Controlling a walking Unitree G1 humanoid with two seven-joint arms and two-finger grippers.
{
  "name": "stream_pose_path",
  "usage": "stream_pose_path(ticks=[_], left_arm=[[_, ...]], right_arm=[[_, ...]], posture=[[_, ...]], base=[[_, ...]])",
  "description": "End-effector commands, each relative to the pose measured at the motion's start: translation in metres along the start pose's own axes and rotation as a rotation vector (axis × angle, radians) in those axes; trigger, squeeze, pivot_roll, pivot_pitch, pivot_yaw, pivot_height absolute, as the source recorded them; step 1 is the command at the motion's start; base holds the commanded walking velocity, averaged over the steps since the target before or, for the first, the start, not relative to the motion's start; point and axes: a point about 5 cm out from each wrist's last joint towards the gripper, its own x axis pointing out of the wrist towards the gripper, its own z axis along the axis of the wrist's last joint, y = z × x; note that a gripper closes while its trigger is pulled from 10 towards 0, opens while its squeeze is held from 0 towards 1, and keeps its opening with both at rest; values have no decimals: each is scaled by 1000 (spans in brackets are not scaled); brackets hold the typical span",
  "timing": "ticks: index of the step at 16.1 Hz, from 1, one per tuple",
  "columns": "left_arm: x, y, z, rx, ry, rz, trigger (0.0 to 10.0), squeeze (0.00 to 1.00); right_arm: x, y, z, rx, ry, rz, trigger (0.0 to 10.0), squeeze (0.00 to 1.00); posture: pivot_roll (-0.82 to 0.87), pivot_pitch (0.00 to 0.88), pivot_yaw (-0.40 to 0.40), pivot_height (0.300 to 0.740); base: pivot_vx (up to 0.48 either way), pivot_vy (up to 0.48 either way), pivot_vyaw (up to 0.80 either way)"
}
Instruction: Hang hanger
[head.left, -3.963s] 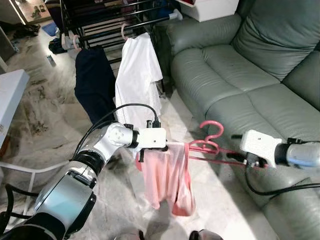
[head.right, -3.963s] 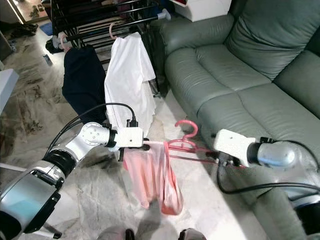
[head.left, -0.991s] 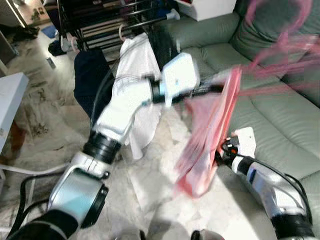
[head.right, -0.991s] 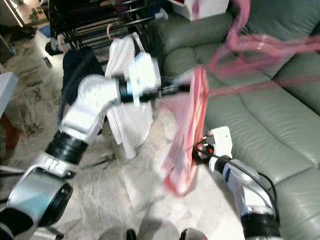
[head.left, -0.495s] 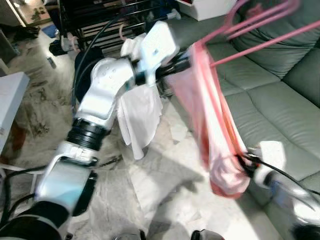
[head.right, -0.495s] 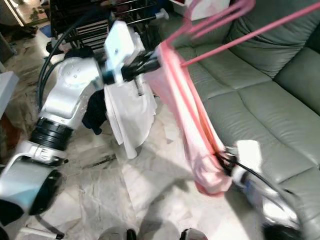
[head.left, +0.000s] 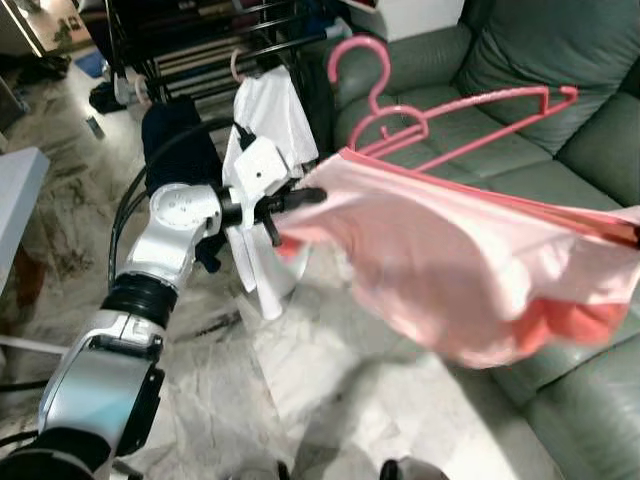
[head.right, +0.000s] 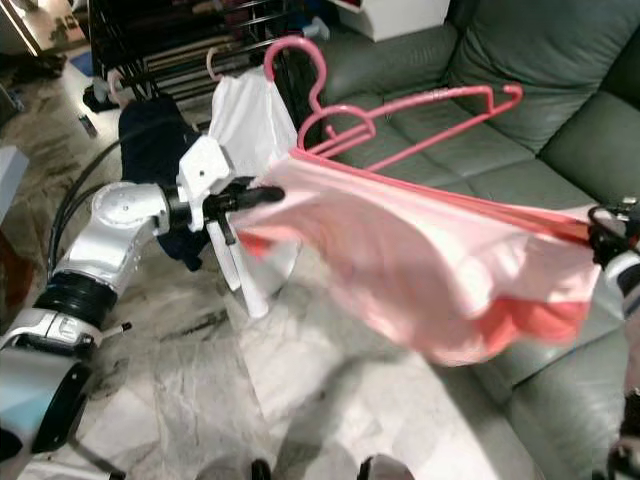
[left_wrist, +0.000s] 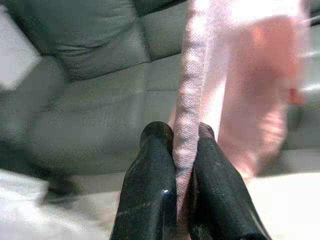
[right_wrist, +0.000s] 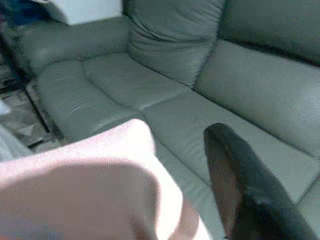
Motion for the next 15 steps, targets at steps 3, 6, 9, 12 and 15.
stream_pose_path(ticks=[3,6,9,12,15], left_arm=[[-8,-27,-3,-222,-57,-259,0,0],[-9,-54,-18,-204,24,-442,0,0],[-5,-66,-40,-77,199,-485,0,0],[3,-61,-56,-75,252,-369,0,0],[5,-52,-62,-134,226,-230,0,0]], right_arm=[[17,17,-2,59,60,-6,0,0],[24,32,-3,58,72,32,0,0],[26,35,-2,67,70,41,0,0],[24,36,5,89,19,74,0,0],[20,34,11,107,-23,101,0,0]], posture=[[-81,47,70,740],[-80,44,64,740],[-86,44,64,740],[-107,45,74,740],[-112,48,74,740]], base=[[0,0,0],[0,0,0],[0,0,0],[0,0,0],[0,0,0]])
